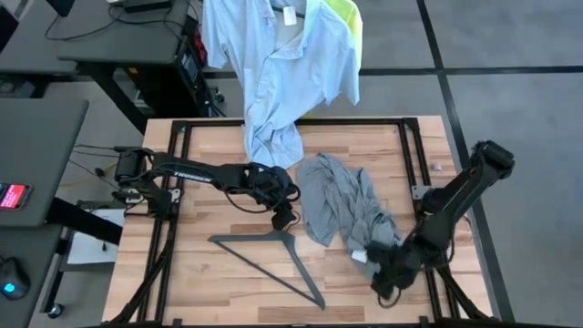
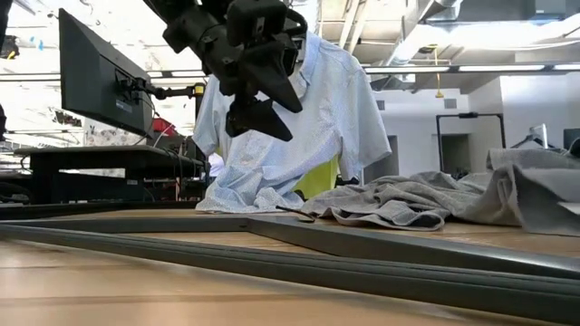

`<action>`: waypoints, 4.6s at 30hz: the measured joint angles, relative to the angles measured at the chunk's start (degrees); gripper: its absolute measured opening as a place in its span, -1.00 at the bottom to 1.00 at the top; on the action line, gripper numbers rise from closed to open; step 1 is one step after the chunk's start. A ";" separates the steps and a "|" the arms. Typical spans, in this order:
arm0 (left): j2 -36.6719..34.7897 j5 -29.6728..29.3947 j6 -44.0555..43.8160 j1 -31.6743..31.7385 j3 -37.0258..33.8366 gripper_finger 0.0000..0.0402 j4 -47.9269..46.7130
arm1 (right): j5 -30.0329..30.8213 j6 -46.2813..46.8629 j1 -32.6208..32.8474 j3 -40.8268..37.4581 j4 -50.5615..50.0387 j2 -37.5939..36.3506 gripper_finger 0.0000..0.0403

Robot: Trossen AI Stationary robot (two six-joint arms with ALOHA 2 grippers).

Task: Hang clothes
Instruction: Hang the gray shirt on the rack

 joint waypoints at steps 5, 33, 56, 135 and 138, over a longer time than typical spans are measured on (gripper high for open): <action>0.00 1.34 0.12 0.27 0.00 0.03 -0.42 | 8.87 11.53 -1.95 1.68 -21.92 -1.15 -0.23; 0.00 7.98 3.57 -0.08 -0.02 0.03 -11.82 | -0.47 15.66 -8.61 -7.13 -15.49 13.23 -0.22; -11.70 4.20 8.06 1.35 -0.09 0.03 -18.77 | 21.46 -16.52 -28.57 16.93 -37.83 -12.87 -1.00; -15.94 0.27 30.46 8.25 45.77 -1.00 -40.40 | 16.65 -44.96 -43.38 19.84 -29.35 -20.31 -0.74; -18.82 0.12 28.68 9.10 45.79 -1.00 -39.44 | 16.84 -45.07 -44.50 19.61 -29.65 -19.85 -0.72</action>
